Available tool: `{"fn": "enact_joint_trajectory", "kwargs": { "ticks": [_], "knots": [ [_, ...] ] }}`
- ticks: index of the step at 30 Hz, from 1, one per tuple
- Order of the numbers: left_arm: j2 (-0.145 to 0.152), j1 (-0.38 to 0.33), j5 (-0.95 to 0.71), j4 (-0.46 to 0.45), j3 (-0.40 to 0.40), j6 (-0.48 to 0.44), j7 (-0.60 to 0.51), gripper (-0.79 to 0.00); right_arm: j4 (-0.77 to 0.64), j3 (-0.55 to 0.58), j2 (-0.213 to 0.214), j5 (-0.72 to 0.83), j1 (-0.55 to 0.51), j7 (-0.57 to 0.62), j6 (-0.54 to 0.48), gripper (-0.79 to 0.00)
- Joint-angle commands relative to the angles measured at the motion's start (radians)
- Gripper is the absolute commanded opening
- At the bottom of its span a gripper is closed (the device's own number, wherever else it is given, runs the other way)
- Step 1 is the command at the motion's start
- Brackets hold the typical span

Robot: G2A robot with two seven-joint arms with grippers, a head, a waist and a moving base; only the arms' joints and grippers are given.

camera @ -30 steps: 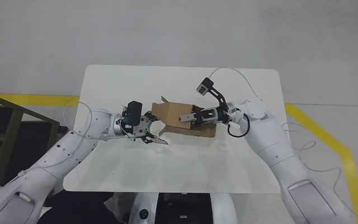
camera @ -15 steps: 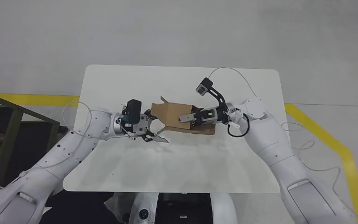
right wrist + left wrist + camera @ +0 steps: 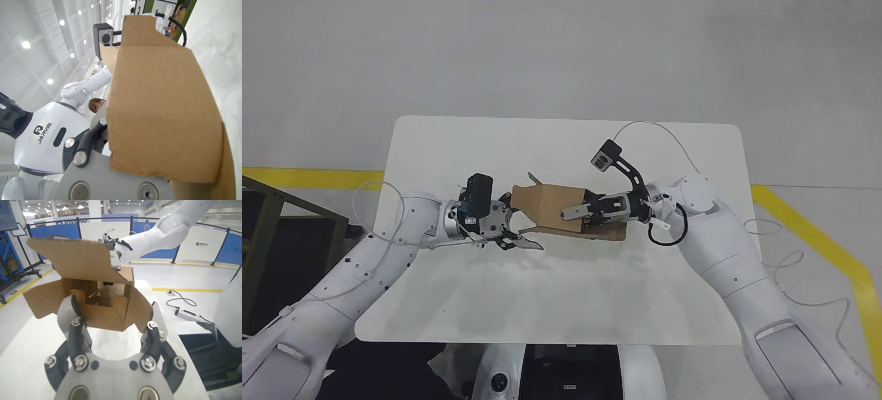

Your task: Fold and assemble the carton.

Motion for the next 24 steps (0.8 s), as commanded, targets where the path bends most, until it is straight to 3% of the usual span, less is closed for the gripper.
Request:
{"fn": "enact_joint_trajectory", "kwargs": {
  "ticks": [1, 5, 7, 11, 24],
  "knots": [
    [-0.001, 0.004, -0.003, 0.004, -0.006, -0.005, 0.009, -0.271, 0.001, 0.001, 0.000, 0.000, 0.000, 0.001, 0.001, -0.785],
    [0.000, 0.015, -0.011, 0.016, -0.012, -0.005, 0.035, -0.299, 0.002, 0.003, 0.000, -0.001, 0.000, -0.001, -0.001, -0.785],
    [0.001, 0.019, -0.027, 0.020, -0.013, -0.005, 0.038, -0.403, 0.003, 0.003, 0.000, -0.003, 0.000, 0.000, 0.000, -0.785],
    [0.005, 0.022, -0.065, 0.028, -0.015, -0.005, 0.038, -0.456, 0.002, 0.001, -0.001, -0.004, 0.000, 0.000, 0.000, -0.785],
    [0.017, 0.005, -0.158, 0.034, 0.036, -0.005, 0.038, -0.526, 0.005, -0.001, -0.004, -0.006, 0.003, 0.004, 0.004, -0.785]
  ]
}}
